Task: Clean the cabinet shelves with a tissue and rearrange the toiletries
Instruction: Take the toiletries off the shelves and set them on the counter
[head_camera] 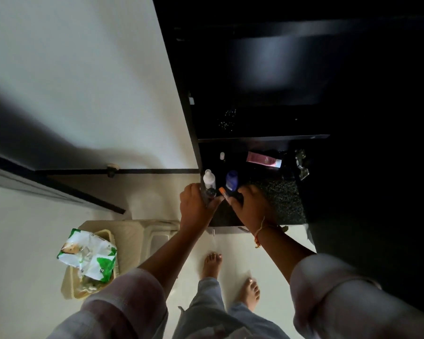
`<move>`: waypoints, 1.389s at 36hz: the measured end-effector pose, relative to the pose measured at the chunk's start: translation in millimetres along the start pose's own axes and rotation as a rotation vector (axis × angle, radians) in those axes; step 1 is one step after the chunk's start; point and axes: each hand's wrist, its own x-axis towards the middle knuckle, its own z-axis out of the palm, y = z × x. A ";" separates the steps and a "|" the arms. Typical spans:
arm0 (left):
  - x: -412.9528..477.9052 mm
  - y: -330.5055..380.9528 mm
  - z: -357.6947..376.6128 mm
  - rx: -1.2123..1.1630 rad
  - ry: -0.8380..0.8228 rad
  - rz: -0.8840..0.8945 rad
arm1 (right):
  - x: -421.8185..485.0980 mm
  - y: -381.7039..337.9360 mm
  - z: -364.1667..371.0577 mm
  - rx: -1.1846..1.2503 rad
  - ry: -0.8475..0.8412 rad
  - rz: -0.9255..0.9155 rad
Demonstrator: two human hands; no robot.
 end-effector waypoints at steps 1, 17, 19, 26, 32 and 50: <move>-3.2 7.2 -6.9 -0.014 0.032 0.005 | -3.6 -2.8 -9.2 0.001 0.031 -0.018; -7.9 148.2 -129.0 -0.276 0.489 0.470 | -11.0 -69.5 -191.2 -0.002 0.601 -0.321; -2.8 170.2 -150.7 -0.295 0.523 0.543 | -9.0 -79.7 -219.2 0.025 0.676 -0.335; 17.7 241.4 -222.9 -0.308 0.655 0.718 | -5.9 -114.1 -312.7 0.088 0.924 -0.391; 38.7 304.2 -288.5 -0.273 0.803 0.819 | 0.2 -139.3 -390.9 0.071 1.151 -0.460; 106.5 411.9 -415.6 0.166 0.710 0.706 | 44.5 -154.5 -562.5 -0.076 0.999 -0.208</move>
